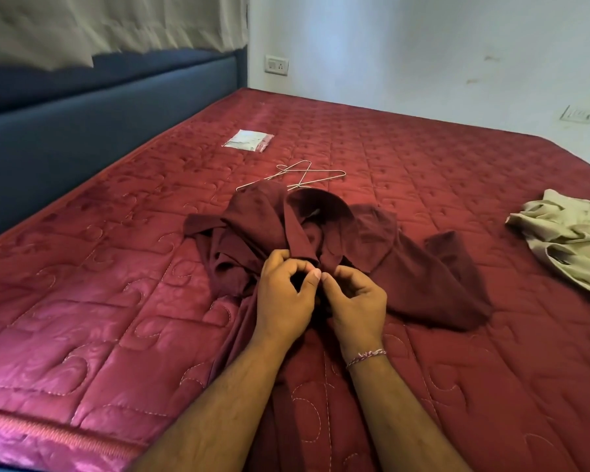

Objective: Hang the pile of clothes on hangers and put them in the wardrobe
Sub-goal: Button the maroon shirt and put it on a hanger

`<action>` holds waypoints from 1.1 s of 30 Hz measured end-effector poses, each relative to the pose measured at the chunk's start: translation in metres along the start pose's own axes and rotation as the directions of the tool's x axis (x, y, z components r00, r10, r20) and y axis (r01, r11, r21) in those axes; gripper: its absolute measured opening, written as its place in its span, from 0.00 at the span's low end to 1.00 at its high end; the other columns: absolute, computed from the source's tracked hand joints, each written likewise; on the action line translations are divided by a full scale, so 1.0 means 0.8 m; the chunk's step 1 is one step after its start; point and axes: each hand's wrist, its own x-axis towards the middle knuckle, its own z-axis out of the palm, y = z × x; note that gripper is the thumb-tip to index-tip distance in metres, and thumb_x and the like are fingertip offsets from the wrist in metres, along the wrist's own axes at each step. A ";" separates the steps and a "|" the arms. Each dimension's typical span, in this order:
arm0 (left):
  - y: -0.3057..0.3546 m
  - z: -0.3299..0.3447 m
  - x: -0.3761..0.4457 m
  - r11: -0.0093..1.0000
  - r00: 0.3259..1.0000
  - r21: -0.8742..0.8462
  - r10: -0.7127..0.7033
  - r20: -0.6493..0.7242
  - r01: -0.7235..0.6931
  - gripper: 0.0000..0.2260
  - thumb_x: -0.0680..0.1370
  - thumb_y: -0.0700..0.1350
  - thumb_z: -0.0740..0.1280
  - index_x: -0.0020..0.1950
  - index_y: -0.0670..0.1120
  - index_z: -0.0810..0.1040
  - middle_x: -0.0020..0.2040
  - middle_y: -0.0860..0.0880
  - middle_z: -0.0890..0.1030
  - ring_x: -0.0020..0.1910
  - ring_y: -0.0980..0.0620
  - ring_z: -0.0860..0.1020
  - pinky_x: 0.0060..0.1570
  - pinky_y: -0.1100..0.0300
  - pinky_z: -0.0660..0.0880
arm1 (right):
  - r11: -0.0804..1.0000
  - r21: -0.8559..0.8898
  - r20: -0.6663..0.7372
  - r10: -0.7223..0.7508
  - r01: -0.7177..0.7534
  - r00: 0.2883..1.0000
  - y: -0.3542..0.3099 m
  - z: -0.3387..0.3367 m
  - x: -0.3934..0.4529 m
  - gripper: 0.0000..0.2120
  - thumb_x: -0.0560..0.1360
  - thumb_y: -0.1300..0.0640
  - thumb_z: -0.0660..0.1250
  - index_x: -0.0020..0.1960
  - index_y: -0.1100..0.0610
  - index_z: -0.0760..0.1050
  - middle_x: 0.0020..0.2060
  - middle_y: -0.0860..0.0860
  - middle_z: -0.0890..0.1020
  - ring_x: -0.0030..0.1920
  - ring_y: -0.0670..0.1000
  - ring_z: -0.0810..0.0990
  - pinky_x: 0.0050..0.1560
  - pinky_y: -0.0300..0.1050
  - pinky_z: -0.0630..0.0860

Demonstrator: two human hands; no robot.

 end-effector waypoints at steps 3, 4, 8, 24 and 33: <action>0.000 -0.003 0.001 0.999 0.999 -0.027 -0.021 0.029 0.022 0.05 0.78 0.44 0.73 0.45 0.53 0.82 0.52 0.59 0.77 0.54 0.58 0.79 0.57 0.56 0.78 | 1.000 -0.006 -0.012 0.009 -0.009 1.000 0.001 0.000 0.000 0.06 0.72 0.58 0.78 0.48 0.52 0.86 0.43 0.52 0.88 0.47 0.58 0.87 0.50 0.66 0.83; 0.000 -0.003 0.001 0.999 0.999 -0.028 -0.022 0.029 0.022 0.05 0.79 0.44 0.73 0.45 0.53 0.82 0.52 0.59 0.77 0.54 0.58 0.79 0.57 0.56 0.78 | 1.000 -0.017 -0.010 0.009 -0.009 1.000 0.000 0.001 0.000 0.06 0.73 0.59 0.78 0.49 0.53 0.86 0.43 0.51 0.88 0.47 0.57 0.87 0.52 0.65 0.83; 0.001 -0.003 0.000 1.000 1.000 -0.007 0.019 0.019 -0.019 0.02 0.78 0.46 0.72 0.46 0.53 0.81 0.52 0.59 0.77 0.55 0.56 0.78 0.58 0.55 0.77 | 0.991 -0.119 0.003 -0.055 0.055 0.998 -0.004 0.004 -0.005 0.06 0.71 0.52 0.77 0.48 0.48 0.86 0.45 0.46 0.88 0.49 0.48 0.87 0.55 0.57 0.83; 0.001 0.001 -0.006 0.986 0.987 0.106 0.137 -0.079 -0.128 0.03 0.79 0.48 0.69 0.48 0.49 0.80 0.52 0.56 0.75 0.55 0.52 0.75 0.57 0.61 0.72 | 0.992 -0.094 -0.198 -0.102 0.085 0.975 -0.007 -0.003 -0.001 0.09 0.74 0.61 0.76 0.45 0.47 0.83 0.36 0.45 0.84 0.37 0.46 0.82 0.45 0.57 0.84; 0.003 0.001 -0.007 0.982 0.988 0.123 0.149 -0.045 -0.143 0.06 0.77 0.50 0.69 0.48 0.49 0.82 0.51 0.56 0.75 0.55 0.53 0.74 0.56 0.64 0.71 | 0.936 -0.267 -0.089 -0.260 0.229 0.961 -0.015 0.002 -0.011 0.14 0.72 0.58 0.78 0.38 0.42 0.78 0.33 0.39 0.82 0.34 0.43 0.81 0.39 0.43 0.79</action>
